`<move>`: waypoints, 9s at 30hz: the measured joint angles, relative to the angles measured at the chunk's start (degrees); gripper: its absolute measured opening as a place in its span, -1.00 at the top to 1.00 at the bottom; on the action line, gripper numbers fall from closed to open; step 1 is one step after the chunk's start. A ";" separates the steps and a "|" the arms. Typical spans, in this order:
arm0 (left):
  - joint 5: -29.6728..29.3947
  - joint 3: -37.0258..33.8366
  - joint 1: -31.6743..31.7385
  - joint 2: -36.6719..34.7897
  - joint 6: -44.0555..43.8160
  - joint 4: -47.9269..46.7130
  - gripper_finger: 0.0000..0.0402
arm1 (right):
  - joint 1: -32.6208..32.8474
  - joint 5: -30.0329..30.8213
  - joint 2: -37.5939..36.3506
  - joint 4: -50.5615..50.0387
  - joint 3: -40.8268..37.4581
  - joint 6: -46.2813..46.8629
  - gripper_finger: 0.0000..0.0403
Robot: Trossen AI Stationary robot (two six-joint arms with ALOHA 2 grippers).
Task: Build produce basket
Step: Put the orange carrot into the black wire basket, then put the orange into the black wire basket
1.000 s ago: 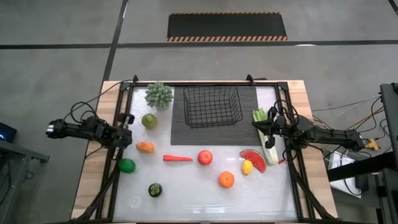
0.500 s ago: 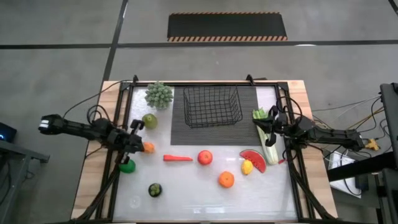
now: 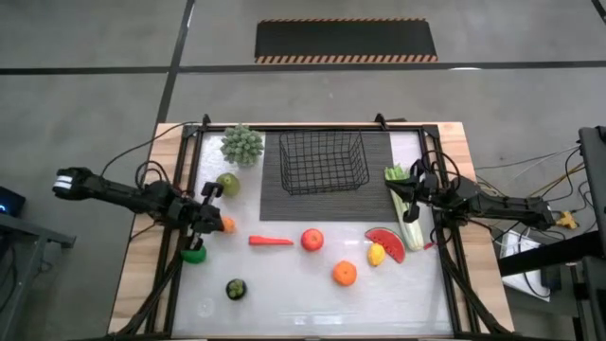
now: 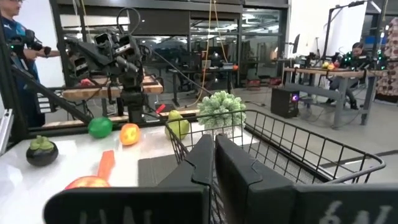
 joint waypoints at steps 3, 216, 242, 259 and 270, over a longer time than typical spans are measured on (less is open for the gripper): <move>-0.03 0.10 0.00 2.19 -1.24 1.14 1.00 | 0.00 0.00 -0.01 0.00 -0.01 -2.13 0.96; -36.04 61.40 25.27 56.55 6.39 -56.94 0.17 | 0.00 -0.15 0.09 8.33 -0.01 -1.24 0.95; -21.78 56.27 13.40 42.85 22.51 -46.58 0.04 | 1.07 -9.19 11.37 26.58 1.81 1.78 0.96; -21.81 44.45 10.11 30.96 19.72 -41.99 0.04 | 15.37 -6.52 36.79 5.82 24.61 3.52 0.96; -21.95 37.16 9.77 21.49 13.75 -39.58 0.04 | 22.94 -2.45 54.06 -17.00 44.54 4.66 0.96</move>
